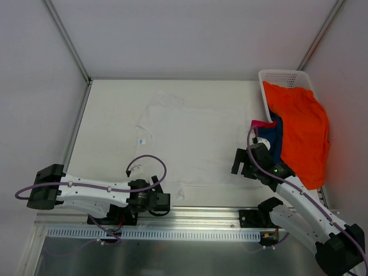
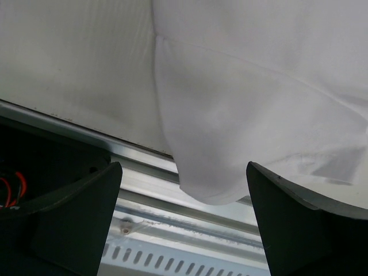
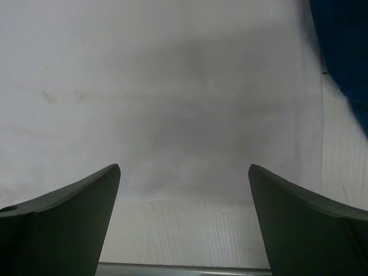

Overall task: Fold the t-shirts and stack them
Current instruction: Grap the side of the flattened tshirt closest away from the robot with both arms

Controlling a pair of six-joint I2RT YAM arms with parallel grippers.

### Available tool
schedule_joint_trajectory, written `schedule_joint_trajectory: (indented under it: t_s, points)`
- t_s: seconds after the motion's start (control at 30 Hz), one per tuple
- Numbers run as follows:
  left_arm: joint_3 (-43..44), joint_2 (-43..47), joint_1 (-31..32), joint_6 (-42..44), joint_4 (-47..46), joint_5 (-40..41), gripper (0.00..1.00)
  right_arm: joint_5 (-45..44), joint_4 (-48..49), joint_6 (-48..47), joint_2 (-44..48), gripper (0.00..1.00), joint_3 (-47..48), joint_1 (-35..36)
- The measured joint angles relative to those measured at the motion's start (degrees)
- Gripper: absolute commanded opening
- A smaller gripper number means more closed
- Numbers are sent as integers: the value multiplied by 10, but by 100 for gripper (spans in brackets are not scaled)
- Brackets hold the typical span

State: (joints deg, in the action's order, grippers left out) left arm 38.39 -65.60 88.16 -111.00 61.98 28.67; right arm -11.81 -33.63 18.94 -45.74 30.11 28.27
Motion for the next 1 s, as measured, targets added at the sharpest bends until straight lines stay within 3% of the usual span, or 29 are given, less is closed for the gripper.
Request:
schedule_joint_trajectory:
  t_s: [0.17, 0.37, 0.5, 0.53, 0.67, 0.83, 1.0]
  points:
    - [-29, -18, 0, -9, -53, 21, 87, 6, 0, -1, 10, 100, -6, 0]
    - [-33, -85, 0, -6, -121, 26, 77, 8, 0, 0, 11, 99, -8, 0]
    - [-26, -109, 0, 7, -115, 26, 52, 8, 0, 0, 9, 100, -8, 0]
    - [-26, -111, 0, 10, -111, 24, 40, 8, 0, 0, 7, 99, -8, 0]
    - [-28, -113, 0, 7, -121, 37, 12, 8, 0, 0, -3, 99, -8, 0]
    - [-39, -101, 0, 5, -144, 57, 1, 7, -1, 1, -7, 99, -8, 0]
    - [-64, -70, 0, 4, -170, 77, 0, 7, -14, 6, -6, 99, -7, 3]
